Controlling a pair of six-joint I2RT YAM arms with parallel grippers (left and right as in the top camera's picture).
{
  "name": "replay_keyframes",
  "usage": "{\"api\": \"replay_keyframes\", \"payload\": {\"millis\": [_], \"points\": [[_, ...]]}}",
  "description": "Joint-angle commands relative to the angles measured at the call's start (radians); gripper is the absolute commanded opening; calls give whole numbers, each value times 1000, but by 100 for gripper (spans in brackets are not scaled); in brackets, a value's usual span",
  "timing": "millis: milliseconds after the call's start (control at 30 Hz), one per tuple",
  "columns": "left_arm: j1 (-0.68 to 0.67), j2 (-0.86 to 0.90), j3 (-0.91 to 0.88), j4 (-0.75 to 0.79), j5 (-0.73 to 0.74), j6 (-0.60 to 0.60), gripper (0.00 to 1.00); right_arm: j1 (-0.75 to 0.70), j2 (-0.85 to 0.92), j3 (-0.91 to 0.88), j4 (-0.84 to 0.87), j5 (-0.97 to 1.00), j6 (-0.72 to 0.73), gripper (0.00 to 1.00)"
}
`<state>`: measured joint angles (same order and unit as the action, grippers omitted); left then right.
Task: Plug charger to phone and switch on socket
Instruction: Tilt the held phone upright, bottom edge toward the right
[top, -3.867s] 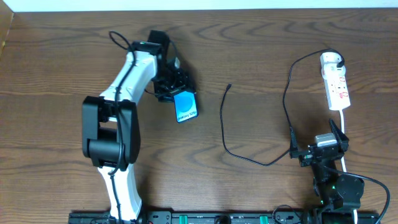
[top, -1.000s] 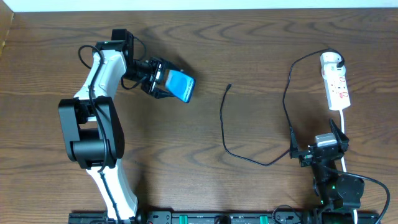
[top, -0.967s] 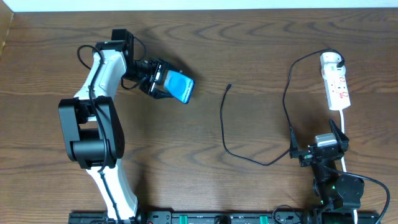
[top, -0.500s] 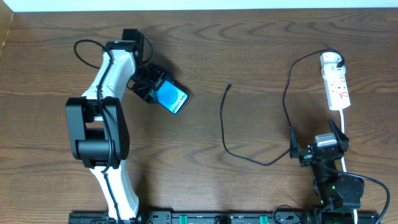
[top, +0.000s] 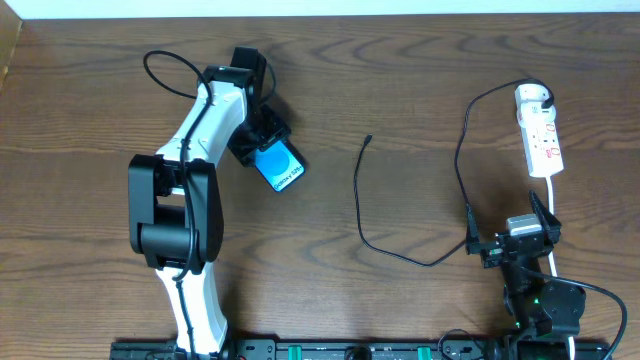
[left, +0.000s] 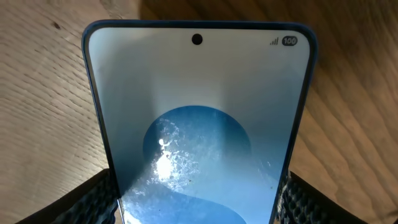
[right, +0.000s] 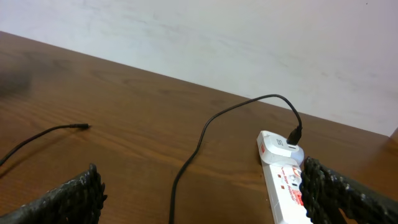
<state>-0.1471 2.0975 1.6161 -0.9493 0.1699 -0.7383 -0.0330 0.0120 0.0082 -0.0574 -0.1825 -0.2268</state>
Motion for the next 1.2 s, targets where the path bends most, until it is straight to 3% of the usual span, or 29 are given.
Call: {"api": "replay_keyframes", "payload": {"millis": [0, 500, 867, 1033, 1167], "points": [[4, -26, 6, -4, -16, 12, 66, 8, -7, -3, -3, 0, 13, 99], [4, -26, 6, 11, 41, -3, 66, 8, -7, -3, 11, 16, -8, 99], [6, -26, 6, 60, 222, -116, 66, 8, -6, -3, 79, -126, 14, 99], [6, -26, 6, 89, 261, -212, 66, 8, 19, -2, 188, -138, 235, 99], [6, -26, 6, 106, 261, -218, 66, 8, 119, 34, 217, -169, 325, 99]]}}
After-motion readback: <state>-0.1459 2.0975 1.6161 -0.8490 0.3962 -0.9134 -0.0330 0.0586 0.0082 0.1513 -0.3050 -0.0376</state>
